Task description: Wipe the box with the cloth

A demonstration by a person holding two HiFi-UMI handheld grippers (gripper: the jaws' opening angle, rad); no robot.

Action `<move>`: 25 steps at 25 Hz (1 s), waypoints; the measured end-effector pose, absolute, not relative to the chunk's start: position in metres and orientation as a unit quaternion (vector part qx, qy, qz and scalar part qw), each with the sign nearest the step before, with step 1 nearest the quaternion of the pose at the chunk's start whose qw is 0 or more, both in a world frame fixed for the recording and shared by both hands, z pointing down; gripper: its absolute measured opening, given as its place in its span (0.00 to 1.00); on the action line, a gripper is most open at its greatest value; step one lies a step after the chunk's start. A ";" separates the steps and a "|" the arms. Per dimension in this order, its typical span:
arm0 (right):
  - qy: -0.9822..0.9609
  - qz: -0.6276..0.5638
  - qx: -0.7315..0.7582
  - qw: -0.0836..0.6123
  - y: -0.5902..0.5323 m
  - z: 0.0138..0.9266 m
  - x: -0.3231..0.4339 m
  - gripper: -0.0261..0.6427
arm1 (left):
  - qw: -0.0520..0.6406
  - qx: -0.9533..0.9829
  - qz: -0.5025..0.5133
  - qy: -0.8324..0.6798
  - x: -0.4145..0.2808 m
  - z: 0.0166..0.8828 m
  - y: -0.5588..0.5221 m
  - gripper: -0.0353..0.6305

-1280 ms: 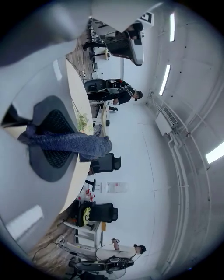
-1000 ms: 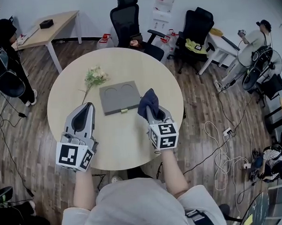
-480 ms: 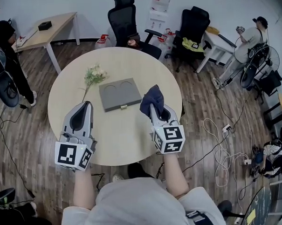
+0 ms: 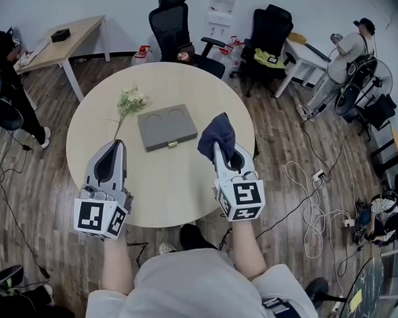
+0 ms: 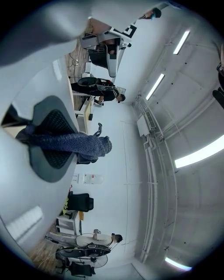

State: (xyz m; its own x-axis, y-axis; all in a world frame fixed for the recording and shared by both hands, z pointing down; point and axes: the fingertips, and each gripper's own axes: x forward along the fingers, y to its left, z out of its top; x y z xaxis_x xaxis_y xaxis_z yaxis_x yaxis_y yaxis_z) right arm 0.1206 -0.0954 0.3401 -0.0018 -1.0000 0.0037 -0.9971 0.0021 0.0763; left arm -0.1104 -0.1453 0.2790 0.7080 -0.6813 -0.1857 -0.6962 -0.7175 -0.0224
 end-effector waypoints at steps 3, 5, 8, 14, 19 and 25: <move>-0.705 -0.035 0.708 0.022 -0.087 0.334 0.120 0.11 | 0.050 -0.922 0.077 0.376 -0.112 0.280 -0.142 0.06; -0.702 -0.042 0.710 0.020 -0.083 0.331 0.119 0.11 | 0.061 -0.921 0.069 0.378 -0.113 0.280 -0.140 0.06; -0.699 -0.050 0.713 0.012 -0.078 0.327 0.117 0.11 | 0.072 -0.921 0.063 0.377 -0.113 0.279 -0.137 0.06; -0.698 -0.068 0.713 0.007 -0.064 0.321 0.117 0.11 | 0.075 -0.921 0.068 0.375 -0.113 0.278 -0.126 0.06; -0.700 -0.072 0.710 0.008 -0.065 0.319 0.111 0.11 | 0.072 -0.923 0.072 0.370 -0.114 0.280 -0.125 0.06; -0.699 -0.073 0.711 0.002 -0.062 0.317 0.107 0.11 | 0.064 -0.922 0.071 0.374 -0.118 0.283 -0.124 0.06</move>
State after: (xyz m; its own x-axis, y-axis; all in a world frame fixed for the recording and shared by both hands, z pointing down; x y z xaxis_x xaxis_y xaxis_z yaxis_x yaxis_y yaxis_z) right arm 0.1067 -0.0624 0.3168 0.0116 -0.9948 -0.1008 -0.9943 -0.0221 0.1041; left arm -0.1178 -0.1235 0.2832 0.7100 -0.6810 -0.1790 -0.6992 -0.7120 -0.0646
